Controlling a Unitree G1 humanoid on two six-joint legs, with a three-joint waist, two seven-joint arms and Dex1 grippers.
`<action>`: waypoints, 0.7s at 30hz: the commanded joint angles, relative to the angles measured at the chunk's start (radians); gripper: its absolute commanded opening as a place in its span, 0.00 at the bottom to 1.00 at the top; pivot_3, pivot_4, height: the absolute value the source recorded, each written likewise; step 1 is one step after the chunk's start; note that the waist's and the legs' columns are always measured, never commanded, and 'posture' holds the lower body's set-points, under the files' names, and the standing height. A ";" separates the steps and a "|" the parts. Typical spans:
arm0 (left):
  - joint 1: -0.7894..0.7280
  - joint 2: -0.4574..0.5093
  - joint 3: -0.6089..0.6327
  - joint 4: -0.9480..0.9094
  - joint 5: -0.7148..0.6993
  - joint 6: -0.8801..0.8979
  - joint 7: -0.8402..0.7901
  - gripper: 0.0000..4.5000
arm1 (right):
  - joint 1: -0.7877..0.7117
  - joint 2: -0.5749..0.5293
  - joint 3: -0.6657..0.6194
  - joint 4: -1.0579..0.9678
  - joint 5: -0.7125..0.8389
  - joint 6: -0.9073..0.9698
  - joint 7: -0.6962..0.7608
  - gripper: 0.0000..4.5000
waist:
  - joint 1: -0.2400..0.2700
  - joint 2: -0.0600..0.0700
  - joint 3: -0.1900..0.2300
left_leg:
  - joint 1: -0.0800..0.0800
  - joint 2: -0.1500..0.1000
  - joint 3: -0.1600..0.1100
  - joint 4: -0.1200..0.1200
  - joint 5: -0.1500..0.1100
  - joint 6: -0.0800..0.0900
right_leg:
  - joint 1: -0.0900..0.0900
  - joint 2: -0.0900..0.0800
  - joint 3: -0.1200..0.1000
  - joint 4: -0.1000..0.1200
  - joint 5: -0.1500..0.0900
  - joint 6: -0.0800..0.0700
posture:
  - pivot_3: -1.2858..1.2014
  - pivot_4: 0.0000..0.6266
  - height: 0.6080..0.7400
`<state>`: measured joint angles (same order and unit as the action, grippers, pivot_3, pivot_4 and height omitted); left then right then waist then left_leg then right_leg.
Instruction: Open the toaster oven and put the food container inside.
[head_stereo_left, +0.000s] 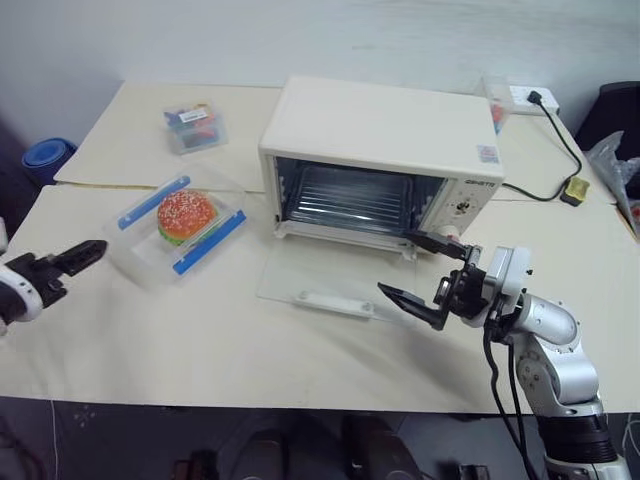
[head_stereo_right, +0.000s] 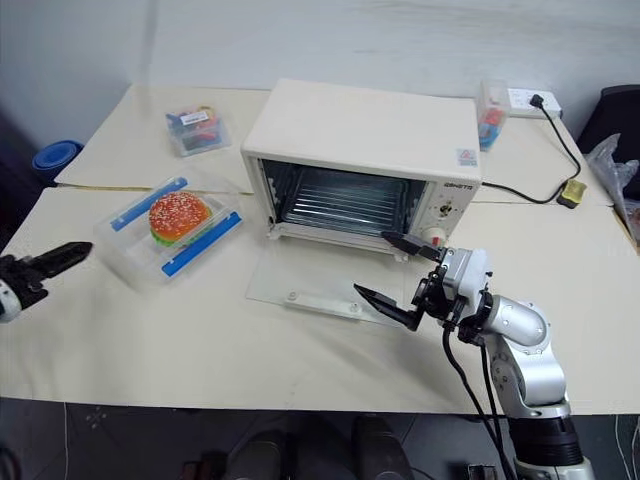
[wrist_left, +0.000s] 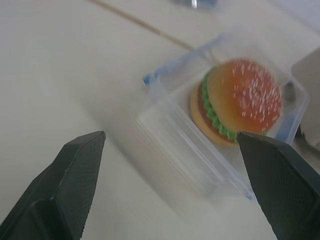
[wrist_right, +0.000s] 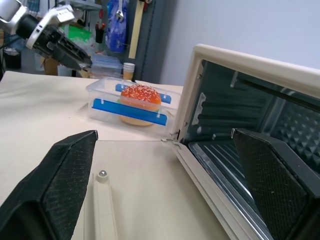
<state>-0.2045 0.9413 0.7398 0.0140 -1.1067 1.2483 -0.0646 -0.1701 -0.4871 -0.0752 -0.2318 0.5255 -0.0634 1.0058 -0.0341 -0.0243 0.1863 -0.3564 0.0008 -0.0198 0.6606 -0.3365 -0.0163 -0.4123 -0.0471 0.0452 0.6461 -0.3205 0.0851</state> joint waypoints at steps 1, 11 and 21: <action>-0.081 0.028 -0.055 0.051 0.028 0.081 0.013 0.99 | 0.009 0.004 0.001 -0.043 -0.001 -0.006 -0.015 1.00 | -0.003 0.000 0.000 | 0.000 0.000 0.000 0.000 0.000 0.000 | 0.000 0.000 0.000 0.000 0.000 0.000 | 0.52 0.24 1.00; -0.226 0.003 -0.151 0.206 0.186 0.131 -0.010 0.58 | 0.058 0.000 -0.003 -0.080 -0.023 -0.018 -0.055 1.00 | 0.004 0.000 0.000 | 0.001 0.000 0.000 -0.001 0.002 -0.004 | -0.001 0.001 0.000 0.002 0.000 0.000 | 0.52 0.24 1.00; -0.326 0.023 -0.142 0.261 0.281 0.114 -0.062 0.00 | 0.070 0.007 -0.001 -0.077 -0.051 -0.042 -0.081 1.00 | 0.005 0.000 0.000 | 0.000 0.000 0.000 -0.001 0.004 -0.007 | -0.001 0.000 0.000 0.002 0.000 0.000 | 0.52 0.24 1.00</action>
<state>-0.5080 0.9230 0.5818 0.2860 -0.8486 1.3698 -0.1079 -0.1071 -0.4851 -0.0674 -0.2727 0.4713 -0.0861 0.9325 -0.0292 -0.0248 0.1861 -0.3560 0.0009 -0.0197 0.6600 -0.3325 -0.0232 -0.4136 -0.0466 0.0453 0.6478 -0.3206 0.0850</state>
